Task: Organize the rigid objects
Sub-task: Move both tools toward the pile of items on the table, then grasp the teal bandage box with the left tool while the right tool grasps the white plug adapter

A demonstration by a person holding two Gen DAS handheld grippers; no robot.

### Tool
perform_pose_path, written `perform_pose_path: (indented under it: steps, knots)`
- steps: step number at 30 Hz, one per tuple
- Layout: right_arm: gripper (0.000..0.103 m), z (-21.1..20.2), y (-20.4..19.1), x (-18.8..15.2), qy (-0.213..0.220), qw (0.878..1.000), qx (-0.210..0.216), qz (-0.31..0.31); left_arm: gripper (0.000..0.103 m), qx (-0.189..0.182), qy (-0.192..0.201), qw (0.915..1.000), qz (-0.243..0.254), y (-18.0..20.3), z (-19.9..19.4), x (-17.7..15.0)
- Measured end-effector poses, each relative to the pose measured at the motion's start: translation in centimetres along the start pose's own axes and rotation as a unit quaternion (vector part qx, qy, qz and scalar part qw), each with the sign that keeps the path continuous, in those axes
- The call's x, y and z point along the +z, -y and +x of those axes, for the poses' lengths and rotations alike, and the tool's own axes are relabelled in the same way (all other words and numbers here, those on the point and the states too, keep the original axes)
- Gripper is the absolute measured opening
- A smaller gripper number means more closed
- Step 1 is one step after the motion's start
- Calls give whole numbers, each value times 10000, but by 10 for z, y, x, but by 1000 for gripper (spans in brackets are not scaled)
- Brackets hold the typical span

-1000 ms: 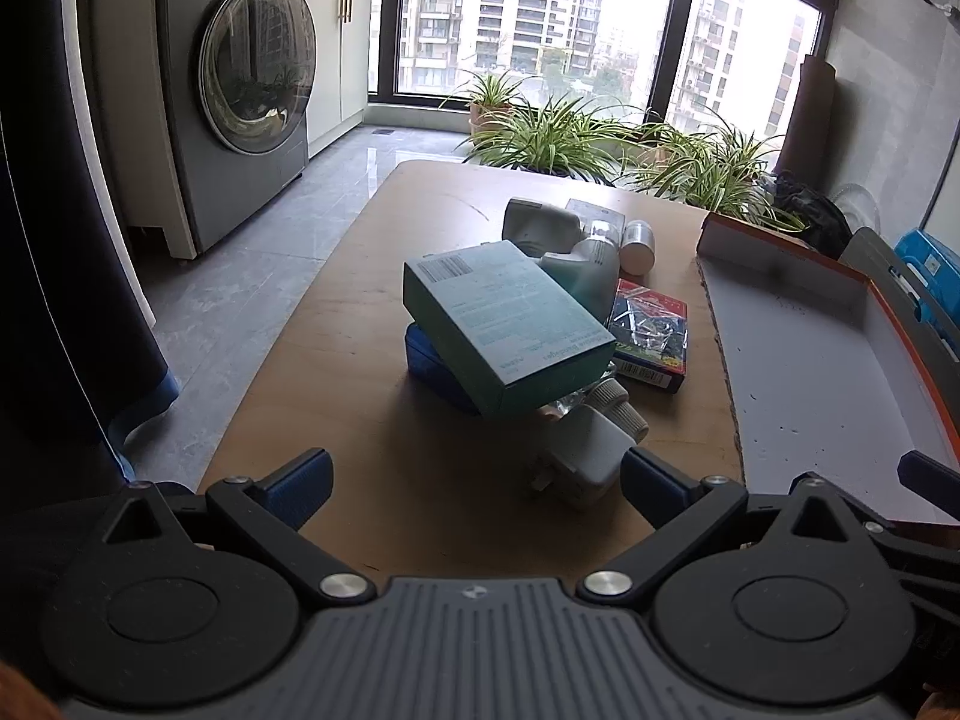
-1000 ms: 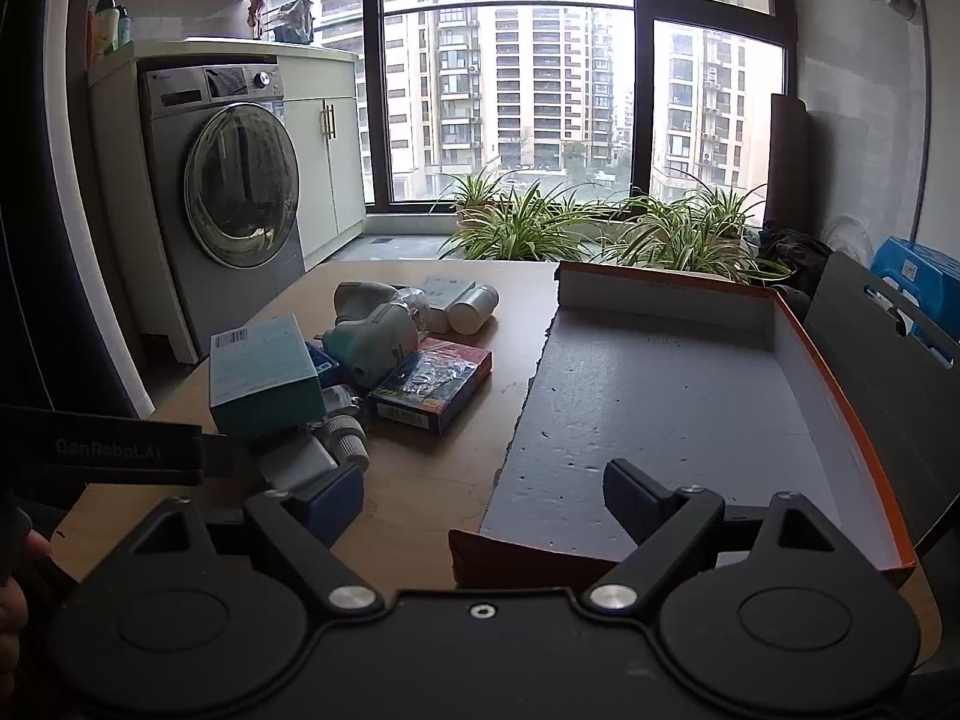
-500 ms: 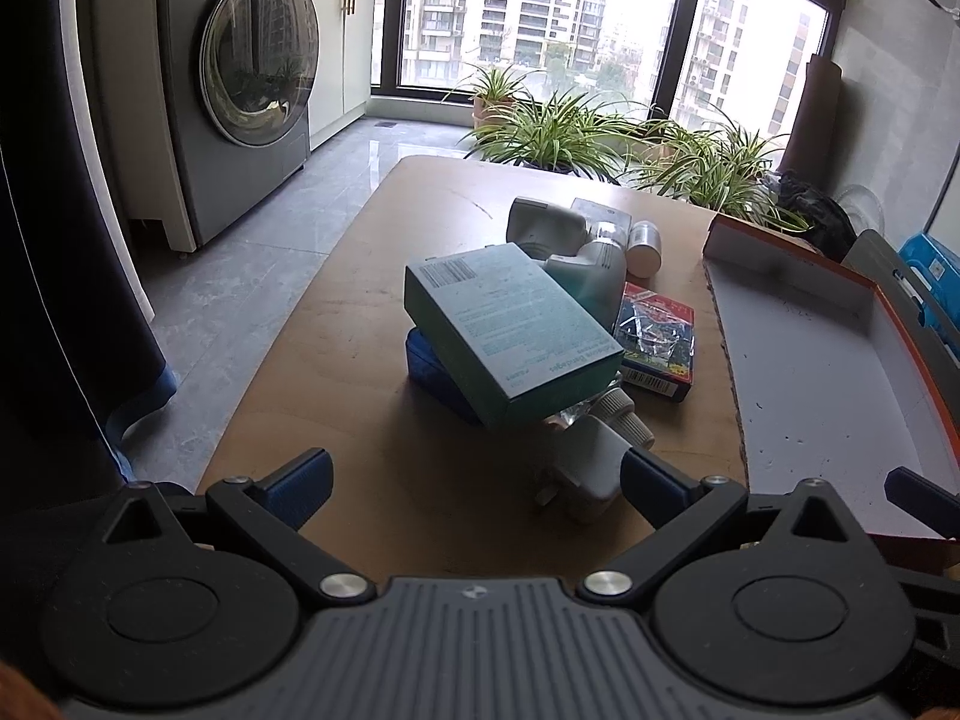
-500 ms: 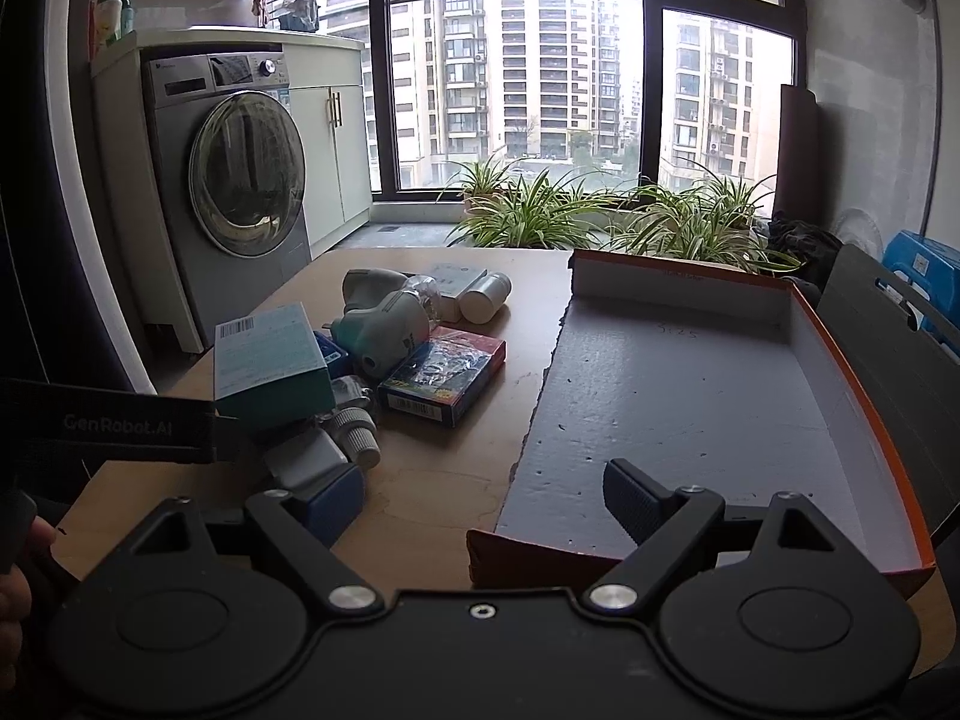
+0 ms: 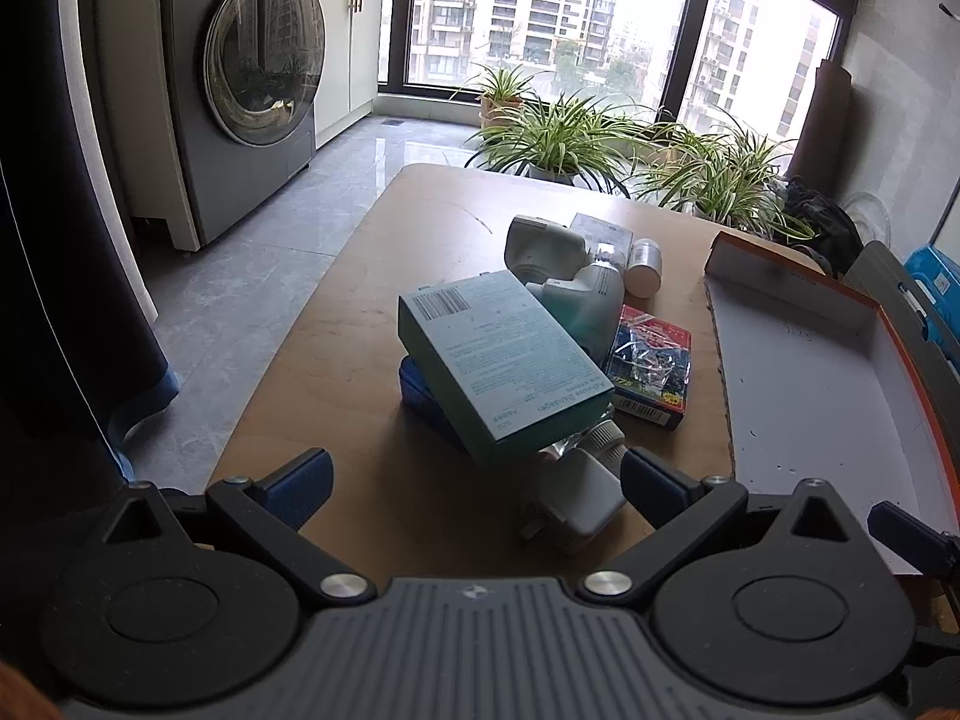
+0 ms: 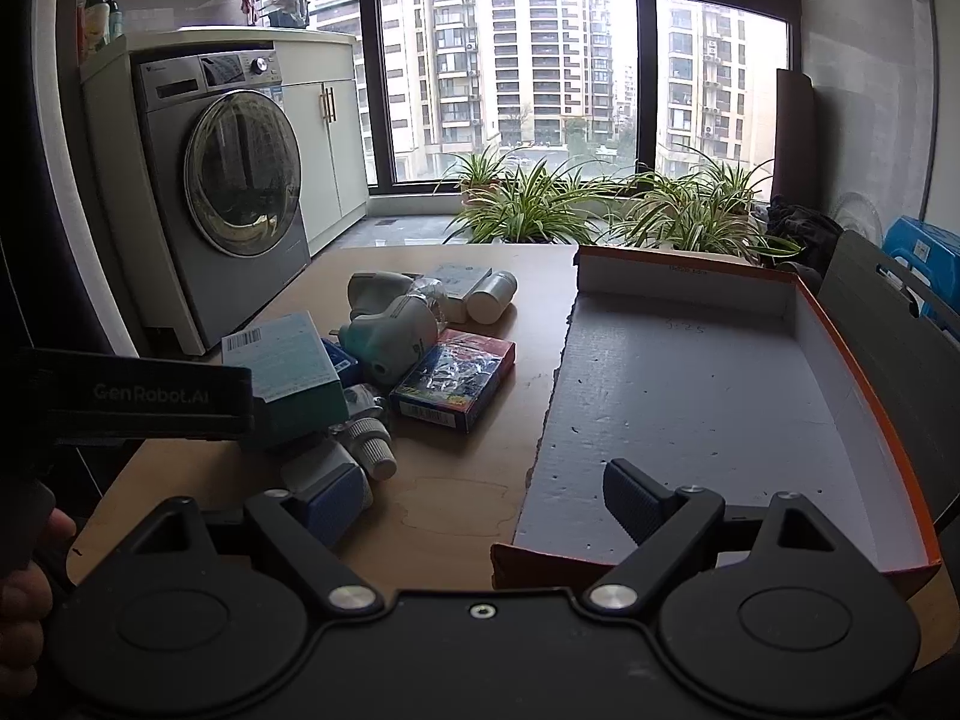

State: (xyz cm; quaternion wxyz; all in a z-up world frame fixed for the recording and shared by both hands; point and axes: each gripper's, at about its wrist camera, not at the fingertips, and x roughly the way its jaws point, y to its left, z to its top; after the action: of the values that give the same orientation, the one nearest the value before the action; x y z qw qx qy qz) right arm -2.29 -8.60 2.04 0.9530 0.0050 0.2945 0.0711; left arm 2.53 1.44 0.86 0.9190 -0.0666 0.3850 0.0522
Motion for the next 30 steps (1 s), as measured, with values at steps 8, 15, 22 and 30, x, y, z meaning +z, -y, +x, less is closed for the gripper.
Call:
perform_pose_path:
  steps: [8,15,22,30]
  knots:
    - [102,0,1,6,-32,10000,-16,77,103,35,-17,9999,-96,4,4,12]
    - [102,2,2,10,-70,9999,-7,114,103,79,-20,9999,-91,8,6,18]
    - [102,3,2,9,-67,9999,-25,122,103,104,-69,9998,-182,9,13,24]
    - [102,9,6,11,-106,9995,-94,267,103,379,-83,9985,-387,22,35,41]
